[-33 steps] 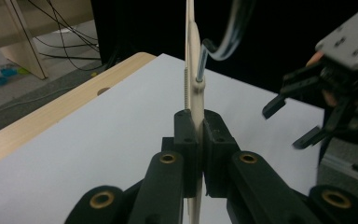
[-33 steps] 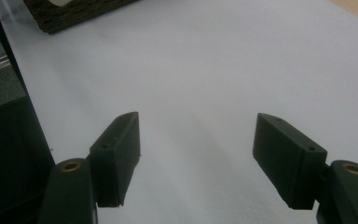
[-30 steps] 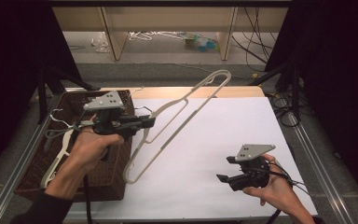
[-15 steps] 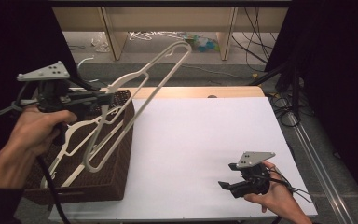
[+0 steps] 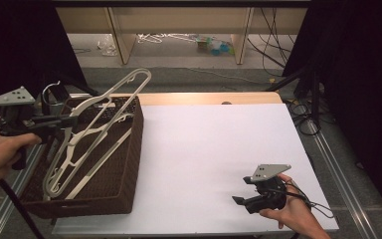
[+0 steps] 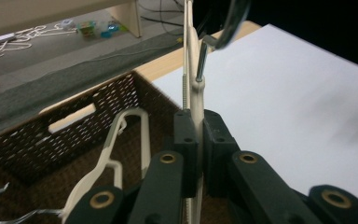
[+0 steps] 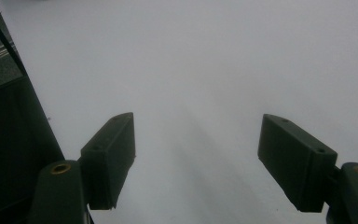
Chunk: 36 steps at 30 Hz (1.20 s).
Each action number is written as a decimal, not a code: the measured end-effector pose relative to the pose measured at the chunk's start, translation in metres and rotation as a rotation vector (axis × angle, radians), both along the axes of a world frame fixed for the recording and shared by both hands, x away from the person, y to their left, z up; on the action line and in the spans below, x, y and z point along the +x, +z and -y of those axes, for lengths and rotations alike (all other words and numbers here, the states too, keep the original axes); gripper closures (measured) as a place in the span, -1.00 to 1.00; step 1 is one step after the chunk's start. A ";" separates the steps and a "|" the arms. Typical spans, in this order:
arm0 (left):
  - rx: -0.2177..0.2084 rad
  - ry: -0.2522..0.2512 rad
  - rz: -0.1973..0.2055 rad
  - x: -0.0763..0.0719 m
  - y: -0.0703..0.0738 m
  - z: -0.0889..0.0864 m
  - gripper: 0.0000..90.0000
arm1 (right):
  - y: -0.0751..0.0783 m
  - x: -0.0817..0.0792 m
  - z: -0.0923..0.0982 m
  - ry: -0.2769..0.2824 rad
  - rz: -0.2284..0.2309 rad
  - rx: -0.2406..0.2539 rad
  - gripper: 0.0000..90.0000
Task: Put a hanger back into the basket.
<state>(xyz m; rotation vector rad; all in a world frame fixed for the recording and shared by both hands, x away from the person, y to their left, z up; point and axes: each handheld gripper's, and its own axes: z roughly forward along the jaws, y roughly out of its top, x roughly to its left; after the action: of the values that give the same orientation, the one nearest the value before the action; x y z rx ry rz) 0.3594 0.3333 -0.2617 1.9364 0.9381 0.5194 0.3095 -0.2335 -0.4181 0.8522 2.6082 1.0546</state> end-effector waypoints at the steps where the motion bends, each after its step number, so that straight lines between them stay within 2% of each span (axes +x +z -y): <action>1: -0.003 0.010 -0.010 0.000 -0.004 -0.003 0.90 | 0.000 0.000 0.000 -0.002 0.002 0.000 -0.41; 2: -0.002 0.017 -0.008 0.001 -0.008 -0.005 0.90 | 0.001 0.000 0.000 -0.002 -0.003 -0.007 -0.41; 3: 0.035 0.015 -0.016 0.002 -0.010 -0.009 0.90 | 0.001 0.000 0.001 0.000 -0.015 -0.009 -0.41; 4: 0.030 0.029 -0.026 0.002 -0.014 -0.010 0.90 | 0.000 0.000 0.001 0.005 -0.003 -0.010 -0.41; 5: 0.034 0.037 -0.027 0.003 -0.017 -0.012 0.90 | 0.000 0.000 0.001 -0.004 -0.012 -0.010 -0.41; 8: 0.061 0.040 -0.038 0.006 -0.026 -0.019 0.90 | -0.001 -0.001 0.002 -0.003 -0.015 -0.010 -0.42; 11: 0.035 0.056 -0.054 0.007 -0.035 -0.021 0.90 | -0.001 0.000 0.002 -0.004 -0.014 -0.011 -0.42; 12: 0.051 0.046 -0.057 0.009 -0.037 -0.023 0.90 | -0.001 0.000 0.002 -0.005 -0.014 -0.011 -0.42; 14: 0.052 0.042 -0.049 0.011 -0.042 -0.024 0.90 | -0.001 -0.001 0.002 -0.007 -0.016 -0.010 -0.42; 15: 0.051 0.043 -0.060 0.011 -0.044 -0.025 0.90 | -0.001 -0.001 0.003 -0.005 -0.014 -0.011 -0.42; 16: 0.031 0.051 -0.065 0.012 -0.046 -0.024 0.90 | -0.001 -0.001 0.003 -0.005 -0.013 -0.011 -0.42; 17: 0.035 0.049 -0.070 0.012 -0.048 -0.025 0.90 | -0.001 -0.001 0.003 -0.007 -0.014 -0.010 -0.42; 19: 0.059 0.029 -0.057 0.015 -0.051 -0.027 0.90 | -0.001 -0.001 0.003 -0.008 -0.014 -0.008 -0.42; 20: 0.046 0.040 -0.071 0.015 -0.053 -0.026 0.90 | -0.001 -0.001 0.003 -0.007 -0.016 -0.008 -0.42; 22: 0.059 0.031 -0.073 0.017 -0.055 -0.027 0.90 | -0.001 -0.001 0.004 -0.006 -0.014 -0.010 -0.42; 23: 0.047 0.041 -0.078 0.018 -0.057 -0.027 0.90 | -0.002 -0.001 0.004 -0.006 -0.014 -0.012 -0.42; 25: 0.077 0.028 -0.071 0.021 -0.059 -0.030 0.90 | -0.002 -0.001 0.004 -0.005 -0.023 -0.009 -0.42; 26: 0.062 0.044 -0.087 0.022 -0.061 -0.029 0.90 | -0.003 -0.002 0.003 -0.009 -0.019 -0.004 -0.42; 27: 0.076 0.034 -0.079 0.024 -0.062 -0.031 0.90 | -0.003 -0.002 0.003 -0.009 -0.022 -0.005 -0.42; 28: 0.061 0.052 -0.095 0.023 -0.064 -0.031 0.90 | -0.004 -0.001 0.003 -0.007 -0.013 -0.006 -0.42; 30: 0.064 0.059 -0.108 0.025 -0.067 -0.031 0.90 | -0.004 -0.001 0.003 -0.003 -0.006 -0.009 -0.42; 31: 0.086 0.046 -0.098 0.027 -0.068 -0.033 0.90 | -0.004 -0.001 0.003 -0.009 -0.013 -0.007 -0.42; 32: 0.058 0.084 -0.141 0.025 -0.069 -0.031 0.90 | -0.004 -0.001 0.003 -0.007 -0.013 -0.008 -0.42; 33: 0.078 0.067 -0.131 0.027 -0.069 -0.032 0.90 | -0.004 -0.001 0.003 -0.008 -0.016 -0.009 -0.42; 34: 0.061 0.088 -0.148 0.027 -0.070 -0.032 0.90 | -0.004 0.000 0.004 0.002 -0.020 -0.018 -0.42; 35: 0.081 0.078 -0.139 0.030 -0.070 -0.033 0.90 | -0.005 -0.001 0.002 -0.005 -0.013 -0.009 -0.42; 36: 0.072 0.093 -0.144 0.030 -0.072 -0.032 0.90 | -0.004 -0.001 0.003 0.000 -0.030 -0.017 -0.42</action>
<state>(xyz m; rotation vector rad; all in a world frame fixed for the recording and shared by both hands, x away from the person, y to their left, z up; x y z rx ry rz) 0.3897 0.3652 -0.3332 2.0235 1.1189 0.4769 0.3083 -0.2365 -0.4221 0.8707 2.6382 1.0256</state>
